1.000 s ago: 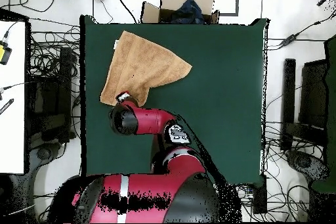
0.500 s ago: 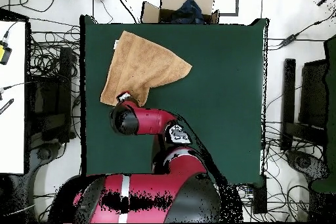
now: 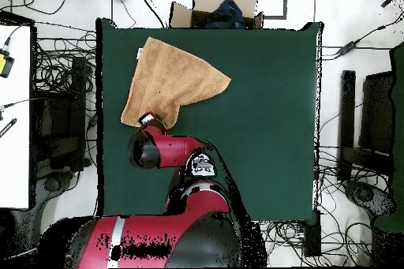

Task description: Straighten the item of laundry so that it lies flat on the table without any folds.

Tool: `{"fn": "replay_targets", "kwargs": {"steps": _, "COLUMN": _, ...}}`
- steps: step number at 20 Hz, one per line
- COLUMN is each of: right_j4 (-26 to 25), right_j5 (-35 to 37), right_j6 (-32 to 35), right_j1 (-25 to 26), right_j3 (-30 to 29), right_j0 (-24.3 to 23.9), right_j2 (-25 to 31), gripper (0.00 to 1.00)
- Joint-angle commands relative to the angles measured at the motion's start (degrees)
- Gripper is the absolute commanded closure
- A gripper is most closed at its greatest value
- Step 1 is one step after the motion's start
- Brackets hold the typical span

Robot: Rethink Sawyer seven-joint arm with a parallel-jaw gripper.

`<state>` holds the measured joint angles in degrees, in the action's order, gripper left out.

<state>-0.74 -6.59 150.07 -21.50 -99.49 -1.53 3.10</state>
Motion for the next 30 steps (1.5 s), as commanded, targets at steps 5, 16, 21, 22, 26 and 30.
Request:
{"fn": "replay_targets", "kwargs": {"steps": 5, "right_j4": -3.83, "right_j5": -1.70, "right_j6": 2.26, "right_j1": 11.28, "right_j3": -4.90, "right_j0": -5.72, "right_j2": -7.24, "gripper": 1.00}}
{"fn": "replay_targets", "kwargs": {"steps": 16, "right_j4": -10.19, "right_j5": -1.43, "right_j6": 1.26, "right_j1": 11.18, "right_j3": -7.02, "right_j0": -12.04, "right_j2": -4.71, "gripper": 1.00}}
{"fn": "replay_targets", "kwargs": {"steps": 21, "right_j4": -12.67, "right_j5": 0.33, "right_j6": 0.13, "right_j1": 10.13, "right_j3": -8.09, "right_j0": -14.89, "right_j2": -2.89, "gripper": 1.00}}
{"fn": "replay_targets", "kwargs": {"steps": 22, "right_j4": -13.41, "right_j5": 1.11, "right_j6": -0.23, "right_j1": 9.87, "right_j3": -8.39, "right_j0": -15.98, "right_j2": -2.07, "gripper": 1.00}}
{"fn": "replay_targets", "kwargs": {"steps": 26, "right_j4": -15.68, "right_j5": 3.53, "right_j6": -1.12, "right_j1": 9.19, "right_j3": -9.39, "right_j0": -19.22, "right_j2": 0.33, "gripper": 1.00}}
{"fn": "replay_targets", "kwargs": {"steps": 30, "right_j4": -16.31, "right_j5": 4.55, "right_j6": -0.87, "right_j1": 8.83, "right_j3": -10.13, "right_j0": -20.27, "right_j2": 1.03, "gripper": 1.00}}
